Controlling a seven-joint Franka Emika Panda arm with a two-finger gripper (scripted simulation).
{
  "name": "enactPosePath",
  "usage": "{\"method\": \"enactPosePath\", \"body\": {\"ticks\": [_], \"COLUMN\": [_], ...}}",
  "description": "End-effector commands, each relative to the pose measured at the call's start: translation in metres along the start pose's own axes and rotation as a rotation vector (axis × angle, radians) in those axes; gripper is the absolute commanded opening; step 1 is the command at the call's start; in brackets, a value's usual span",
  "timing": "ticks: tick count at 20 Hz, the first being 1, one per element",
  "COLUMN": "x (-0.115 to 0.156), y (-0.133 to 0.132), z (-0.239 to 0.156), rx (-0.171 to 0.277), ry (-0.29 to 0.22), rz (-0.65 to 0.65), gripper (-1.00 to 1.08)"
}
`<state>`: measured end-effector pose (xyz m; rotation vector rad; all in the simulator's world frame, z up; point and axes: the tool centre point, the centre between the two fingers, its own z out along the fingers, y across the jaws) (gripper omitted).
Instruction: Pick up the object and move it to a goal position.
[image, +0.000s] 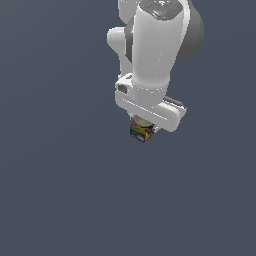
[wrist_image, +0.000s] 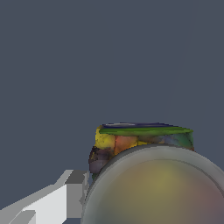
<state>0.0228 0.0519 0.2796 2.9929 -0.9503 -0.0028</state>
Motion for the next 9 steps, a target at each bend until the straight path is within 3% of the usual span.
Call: {"method": "enactPosePath", "body": {"ticks": [1,9], "x": [-0.002,-0.004], "y": [-0.003,-0.007], "z": [-0.016,-0.035], "rx": [0.001,0.002], "ry": [0.002,0.002], "rz": [0.001,0.000], "gripper": [-1.00,-1.00]}}
